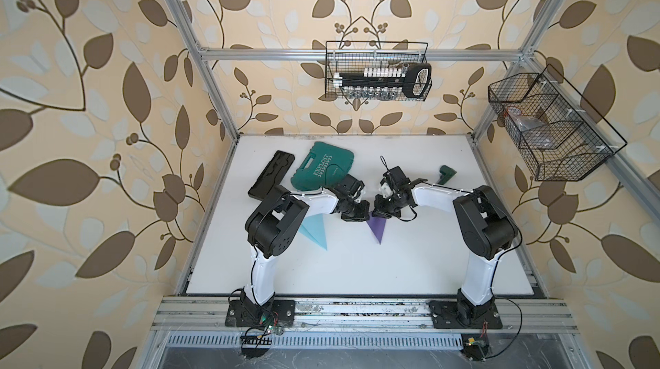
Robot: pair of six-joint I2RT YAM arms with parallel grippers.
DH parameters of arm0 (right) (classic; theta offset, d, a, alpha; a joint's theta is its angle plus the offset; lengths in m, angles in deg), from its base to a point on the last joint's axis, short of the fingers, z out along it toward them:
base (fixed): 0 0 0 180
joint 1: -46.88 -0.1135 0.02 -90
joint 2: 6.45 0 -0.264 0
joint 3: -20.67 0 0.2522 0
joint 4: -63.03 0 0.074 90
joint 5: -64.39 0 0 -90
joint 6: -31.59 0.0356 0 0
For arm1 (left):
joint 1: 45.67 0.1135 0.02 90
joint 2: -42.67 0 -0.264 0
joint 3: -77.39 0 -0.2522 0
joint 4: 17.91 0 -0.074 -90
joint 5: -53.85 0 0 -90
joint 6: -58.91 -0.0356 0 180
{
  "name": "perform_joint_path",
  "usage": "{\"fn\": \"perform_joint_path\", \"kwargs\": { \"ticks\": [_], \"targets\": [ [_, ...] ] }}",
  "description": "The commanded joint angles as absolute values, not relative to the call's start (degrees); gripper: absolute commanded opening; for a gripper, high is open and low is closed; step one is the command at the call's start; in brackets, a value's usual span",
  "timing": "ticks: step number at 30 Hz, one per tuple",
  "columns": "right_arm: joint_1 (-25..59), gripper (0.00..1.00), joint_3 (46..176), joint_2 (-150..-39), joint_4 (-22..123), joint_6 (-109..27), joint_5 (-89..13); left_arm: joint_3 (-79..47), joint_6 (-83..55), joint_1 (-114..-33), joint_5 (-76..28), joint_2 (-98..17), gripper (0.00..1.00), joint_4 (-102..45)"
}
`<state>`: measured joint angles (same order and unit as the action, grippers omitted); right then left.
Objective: Fold the square paper diagonally
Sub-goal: Fold the paper at the center of the board.
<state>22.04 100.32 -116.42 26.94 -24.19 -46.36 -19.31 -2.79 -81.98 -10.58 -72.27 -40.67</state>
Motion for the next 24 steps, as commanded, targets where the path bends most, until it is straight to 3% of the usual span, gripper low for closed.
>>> {"fn": "perform_joint_path", "kwargs": {
  "ticks": [1,12,24],
  "targets": [
    [22.2,0.0,98.1,-115.9,23.8,-26.2,-44.4,-19.8,-2.6,-81.5,-15.4,-76.3,0.0,-46.6],
    [22.1,0.0,98.2,-115.7,23.3,-27.5,-44.5,-19.4,-3.6,-81.5,-13.6,-76.1,0.0,-45.7],
    [20.3,0.0,98.9,-117.3,22.4,-29.1,-43.3,-22.4,-2.2,-81.8,-9.3,-65.9,0.0,-38.6]
  ]
}}
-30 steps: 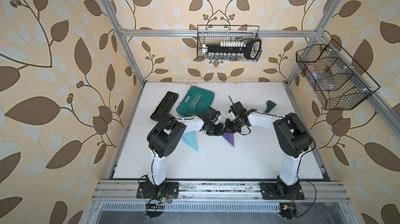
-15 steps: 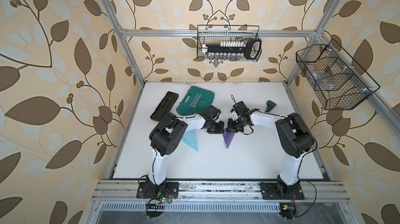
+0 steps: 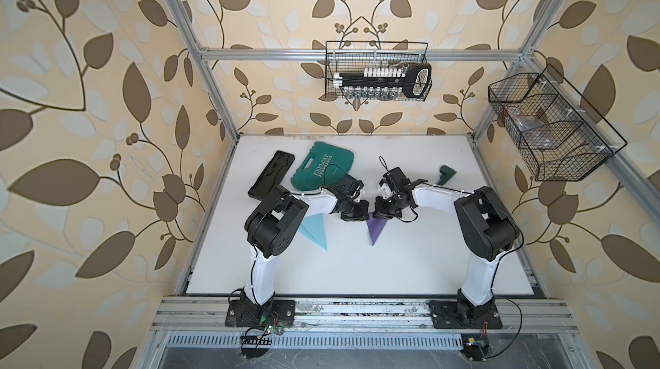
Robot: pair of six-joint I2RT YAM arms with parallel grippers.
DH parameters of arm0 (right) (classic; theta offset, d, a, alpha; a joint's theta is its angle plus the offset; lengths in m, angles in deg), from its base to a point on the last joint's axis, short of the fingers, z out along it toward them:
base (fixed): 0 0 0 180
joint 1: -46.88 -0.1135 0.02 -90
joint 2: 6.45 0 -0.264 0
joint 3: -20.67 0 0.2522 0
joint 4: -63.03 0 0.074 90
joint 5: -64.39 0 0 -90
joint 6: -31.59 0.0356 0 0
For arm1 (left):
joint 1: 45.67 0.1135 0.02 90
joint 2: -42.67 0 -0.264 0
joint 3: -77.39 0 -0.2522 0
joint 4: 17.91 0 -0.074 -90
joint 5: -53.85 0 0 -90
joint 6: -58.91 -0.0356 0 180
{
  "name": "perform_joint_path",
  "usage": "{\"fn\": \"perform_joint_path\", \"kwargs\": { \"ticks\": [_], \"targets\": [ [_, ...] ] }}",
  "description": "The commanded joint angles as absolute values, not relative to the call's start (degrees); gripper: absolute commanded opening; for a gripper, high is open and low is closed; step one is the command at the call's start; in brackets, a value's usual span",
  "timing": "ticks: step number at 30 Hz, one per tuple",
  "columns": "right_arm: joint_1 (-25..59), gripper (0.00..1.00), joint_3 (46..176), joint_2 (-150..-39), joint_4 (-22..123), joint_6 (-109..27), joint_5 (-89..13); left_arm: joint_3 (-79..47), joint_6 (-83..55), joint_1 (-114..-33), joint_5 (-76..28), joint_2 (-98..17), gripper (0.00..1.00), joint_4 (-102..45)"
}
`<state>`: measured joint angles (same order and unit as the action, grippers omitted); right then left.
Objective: Fold the square paper diagonally
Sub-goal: Fold the paper at the center of the board.
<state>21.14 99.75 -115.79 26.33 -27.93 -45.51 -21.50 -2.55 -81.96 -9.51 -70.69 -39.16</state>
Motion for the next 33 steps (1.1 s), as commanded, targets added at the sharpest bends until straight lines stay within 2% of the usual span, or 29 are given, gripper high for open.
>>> {"fn": "perform_joint_path", "kwargs": {
  "ticks": [1,19,33],
  "targets": [
    [20.2,0.0,99.0,-117.4,22.3,-29.4,-43.4,-22.6,-2.0,-81.7,-9.4,-65.1,0.0,-38.3],
    [19.9,0.0,99.6,-117.7,22.2,-29.8,-44.3,-20.0,-0.1,-81.9,-5.4,-72.2,0.0,-36.0],
    [20.5,0.0,98.3,-116.4,22.0,-31.4,-44.4,-18.2,-1.5,-82.0,-6.8,-78.5,0.0,-37.8]
  ]
}}
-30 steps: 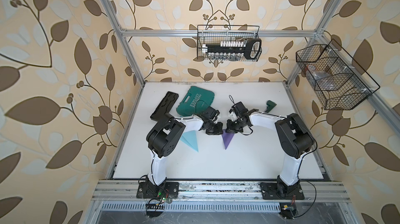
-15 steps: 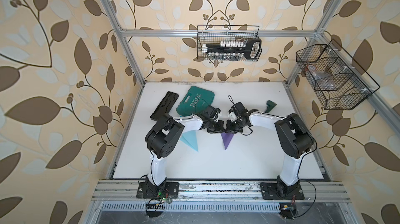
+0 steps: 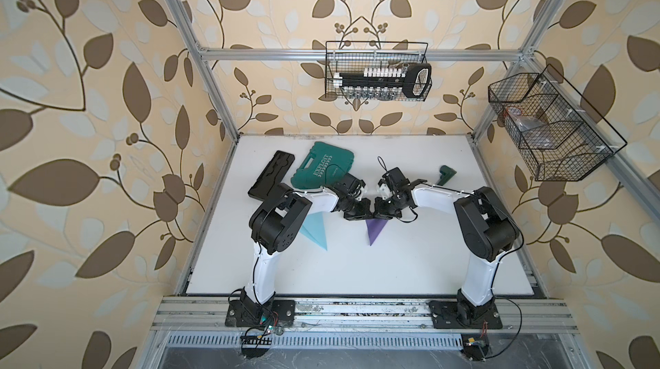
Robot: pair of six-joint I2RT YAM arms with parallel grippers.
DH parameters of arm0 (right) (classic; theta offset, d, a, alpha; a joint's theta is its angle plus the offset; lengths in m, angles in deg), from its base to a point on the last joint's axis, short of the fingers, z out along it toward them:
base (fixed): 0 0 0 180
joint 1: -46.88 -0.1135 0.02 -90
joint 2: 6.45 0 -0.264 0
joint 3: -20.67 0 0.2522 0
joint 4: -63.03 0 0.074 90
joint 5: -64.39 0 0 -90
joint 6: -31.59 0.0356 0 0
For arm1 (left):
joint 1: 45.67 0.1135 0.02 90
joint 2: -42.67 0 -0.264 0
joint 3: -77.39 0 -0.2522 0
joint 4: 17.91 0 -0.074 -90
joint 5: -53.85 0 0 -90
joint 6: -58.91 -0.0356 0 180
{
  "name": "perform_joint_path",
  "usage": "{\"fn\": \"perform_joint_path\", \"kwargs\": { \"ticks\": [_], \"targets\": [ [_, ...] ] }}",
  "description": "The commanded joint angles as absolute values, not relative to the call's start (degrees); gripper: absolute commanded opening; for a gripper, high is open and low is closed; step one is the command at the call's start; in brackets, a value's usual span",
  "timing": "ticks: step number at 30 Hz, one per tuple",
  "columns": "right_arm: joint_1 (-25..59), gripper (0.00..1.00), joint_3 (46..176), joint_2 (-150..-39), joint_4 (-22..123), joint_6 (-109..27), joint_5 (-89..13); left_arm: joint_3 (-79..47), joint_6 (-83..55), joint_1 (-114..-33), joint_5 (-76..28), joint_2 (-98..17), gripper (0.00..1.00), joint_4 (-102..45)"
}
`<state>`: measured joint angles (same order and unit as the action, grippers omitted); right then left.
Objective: Fold the square paper diagonally
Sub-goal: Fold the paper at the center of the board.
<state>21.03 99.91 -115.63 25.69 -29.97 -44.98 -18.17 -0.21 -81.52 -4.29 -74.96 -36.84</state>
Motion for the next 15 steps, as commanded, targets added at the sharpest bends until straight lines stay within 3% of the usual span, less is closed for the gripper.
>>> {"fn": "perform_joint_path", "kwargs": {
  "ticks": [1,15],
  "targets": [
    [20.6,0.0,98.0,-116.3,22.0,-31.5,-44.6,-18.3,-1.7,-82.0,-7.3,-78.6,0.0,-38.2],
    [23.8,0.0,90.6,-110.6,21.8,-33.2,-44.2,-19.1,-1.8,-81.2,-10.8,-79.3,0.0,-41.3]
  ]
}}
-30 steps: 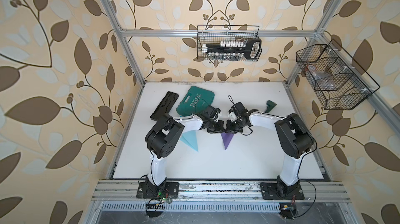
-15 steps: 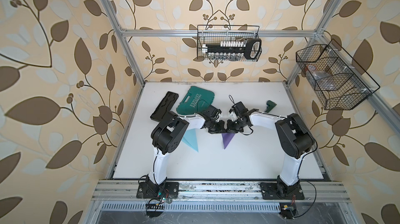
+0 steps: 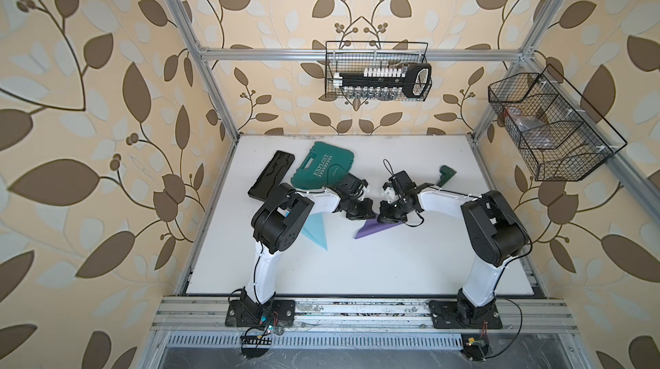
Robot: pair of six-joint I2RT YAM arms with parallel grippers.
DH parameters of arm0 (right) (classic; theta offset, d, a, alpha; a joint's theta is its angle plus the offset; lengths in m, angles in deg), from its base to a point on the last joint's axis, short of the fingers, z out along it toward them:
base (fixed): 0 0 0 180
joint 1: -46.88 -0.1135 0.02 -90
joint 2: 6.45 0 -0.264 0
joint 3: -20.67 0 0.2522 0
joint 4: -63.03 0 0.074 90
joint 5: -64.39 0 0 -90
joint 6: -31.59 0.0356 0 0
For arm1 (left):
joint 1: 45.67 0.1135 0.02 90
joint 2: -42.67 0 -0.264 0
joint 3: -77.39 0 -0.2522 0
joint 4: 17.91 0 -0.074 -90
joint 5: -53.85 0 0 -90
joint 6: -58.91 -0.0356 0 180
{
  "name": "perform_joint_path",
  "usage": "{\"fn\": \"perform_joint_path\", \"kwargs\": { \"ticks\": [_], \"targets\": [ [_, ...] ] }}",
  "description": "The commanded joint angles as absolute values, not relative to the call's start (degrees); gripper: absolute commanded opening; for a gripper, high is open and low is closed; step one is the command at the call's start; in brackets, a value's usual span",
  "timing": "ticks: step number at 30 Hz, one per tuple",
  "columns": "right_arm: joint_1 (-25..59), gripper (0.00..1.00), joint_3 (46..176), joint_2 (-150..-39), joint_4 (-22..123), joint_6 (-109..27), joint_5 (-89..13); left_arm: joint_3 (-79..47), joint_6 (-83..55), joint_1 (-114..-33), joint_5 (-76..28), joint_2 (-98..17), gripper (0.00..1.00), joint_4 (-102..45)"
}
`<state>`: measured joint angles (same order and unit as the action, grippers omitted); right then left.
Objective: Fold the square paper diagonally
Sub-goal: Fold the paper at the center of the board.
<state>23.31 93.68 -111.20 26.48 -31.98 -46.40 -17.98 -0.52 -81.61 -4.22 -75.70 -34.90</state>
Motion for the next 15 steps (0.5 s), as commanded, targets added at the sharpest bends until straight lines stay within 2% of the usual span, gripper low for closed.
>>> {"fn": "perform_joint_path", "kwargs": {
  "ticks": [1,15],
  "targets": [
    [23.8,0.0,90.3,-110.1,21.9,-33.2,-44.3,-19.1,-1.8,-81.1,-10.8,-79.4,0.0,-41.4],
    [20.9,0.0,89.6,-107.5,21.9,-36.1,-43.4,-18.2,-1.9,-81.1,-10.6,-80.2,0.0,-42.0]
  ]
}}
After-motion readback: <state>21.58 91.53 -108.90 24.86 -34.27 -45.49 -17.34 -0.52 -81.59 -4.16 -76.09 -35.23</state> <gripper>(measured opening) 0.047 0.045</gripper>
